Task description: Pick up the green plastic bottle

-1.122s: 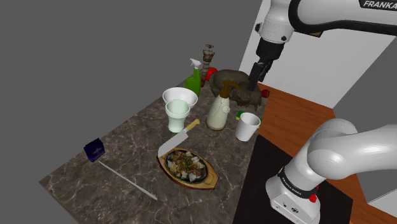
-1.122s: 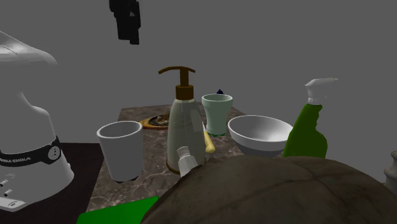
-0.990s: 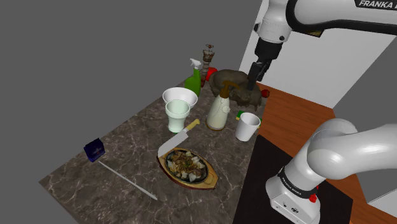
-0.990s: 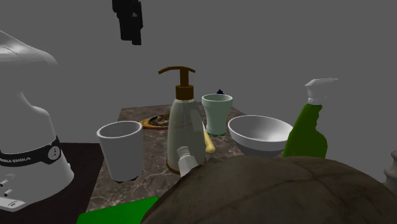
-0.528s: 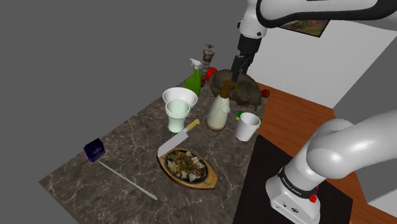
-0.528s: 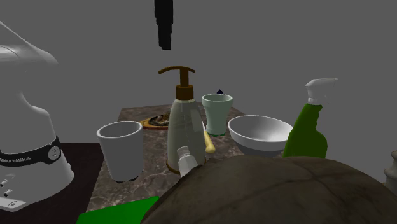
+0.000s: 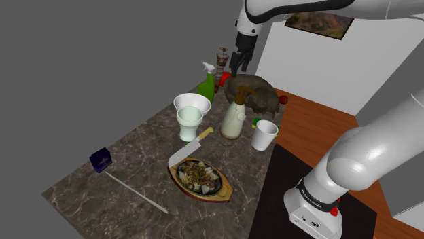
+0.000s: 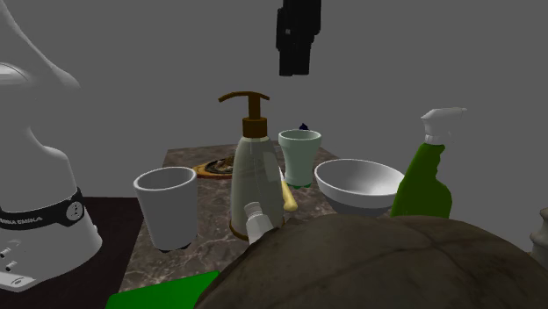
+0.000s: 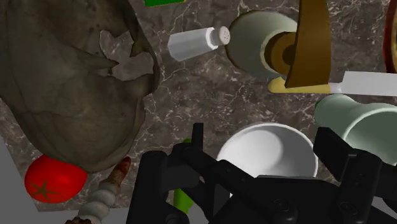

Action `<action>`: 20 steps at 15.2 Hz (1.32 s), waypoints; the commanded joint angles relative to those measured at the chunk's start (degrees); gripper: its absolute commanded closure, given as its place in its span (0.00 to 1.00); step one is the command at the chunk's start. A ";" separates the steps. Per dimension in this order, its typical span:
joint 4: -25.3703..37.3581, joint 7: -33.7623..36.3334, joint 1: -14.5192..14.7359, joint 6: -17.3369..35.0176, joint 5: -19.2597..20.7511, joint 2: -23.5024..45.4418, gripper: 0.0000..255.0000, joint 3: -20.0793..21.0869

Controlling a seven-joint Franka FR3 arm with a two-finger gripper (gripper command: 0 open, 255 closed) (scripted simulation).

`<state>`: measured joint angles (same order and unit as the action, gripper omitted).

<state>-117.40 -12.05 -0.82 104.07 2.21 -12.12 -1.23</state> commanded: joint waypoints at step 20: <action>42.20 -6.38 -2.60 -3.68 -3.07 38.91 0.00 -1.58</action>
<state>-74.40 -18.40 -3.41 99.63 -0.86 26.86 -2.80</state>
